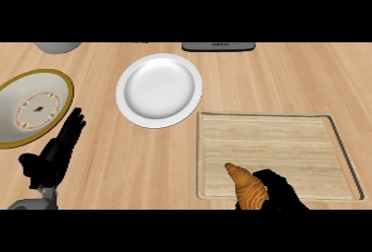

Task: Pick the croissant from the tray and place it in the plate

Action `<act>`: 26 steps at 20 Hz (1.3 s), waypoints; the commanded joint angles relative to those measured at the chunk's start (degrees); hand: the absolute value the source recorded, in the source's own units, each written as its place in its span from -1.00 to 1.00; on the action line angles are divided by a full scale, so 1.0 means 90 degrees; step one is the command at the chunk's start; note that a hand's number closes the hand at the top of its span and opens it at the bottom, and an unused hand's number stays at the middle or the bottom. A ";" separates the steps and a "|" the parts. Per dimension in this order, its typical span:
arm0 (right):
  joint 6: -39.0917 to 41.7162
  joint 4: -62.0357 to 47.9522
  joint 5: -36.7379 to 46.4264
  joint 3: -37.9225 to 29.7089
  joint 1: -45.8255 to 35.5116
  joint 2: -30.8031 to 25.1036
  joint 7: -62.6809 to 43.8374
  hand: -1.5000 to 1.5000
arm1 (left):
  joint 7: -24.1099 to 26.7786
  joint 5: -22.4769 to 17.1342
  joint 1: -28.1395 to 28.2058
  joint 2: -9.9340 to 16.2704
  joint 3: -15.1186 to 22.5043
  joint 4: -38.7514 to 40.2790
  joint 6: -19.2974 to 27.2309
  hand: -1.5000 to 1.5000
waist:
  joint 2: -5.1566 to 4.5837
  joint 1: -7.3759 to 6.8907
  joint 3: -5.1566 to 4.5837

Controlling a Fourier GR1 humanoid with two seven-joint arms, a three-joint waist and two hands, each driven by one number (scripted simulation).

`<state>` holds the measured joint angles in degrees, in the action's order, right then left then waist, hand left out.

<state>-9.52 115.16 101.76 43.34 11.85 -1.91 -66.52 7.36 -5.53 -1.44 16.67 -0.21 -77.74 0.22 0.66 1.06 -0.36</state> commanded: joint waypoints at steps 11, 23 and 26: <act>0.1331 -0.0212 0.0337 0.0349 -0.2273 0.0187 -0.1857 1.00 | -0.0106 0.0121 -0.0372 -0.0138 0.0191 0.0045 -0.0025 0.00 | -0.0129 -0.0341 0.0016; 0.0558 -0.2291 -0.1793 -0.1257 -0.4698 0.0206 -0.1771 1.00 | -0.0197 0.0103 -0.0729 -0.0138 0.0297 0.0046 -0.0240 0.00 | -0.0237 -0.0744 0.0036; 0.0513 -0.2830 -0.2171 -0.1558 -0.5363 0.0207 -0.1836 1.00 | -0.0092 0.0207 -0.0560 -0.0311 0.0404 0.0072 -0.0106 0.00 | -0.0209 -0.0810 0.0033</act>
<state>-2.53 95.75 86.99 32.34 -28.70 -0.81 -70.10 6.44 -4.20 -6.39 14.90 2.76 -77.41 -1.34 -1.25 -5.65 -0.08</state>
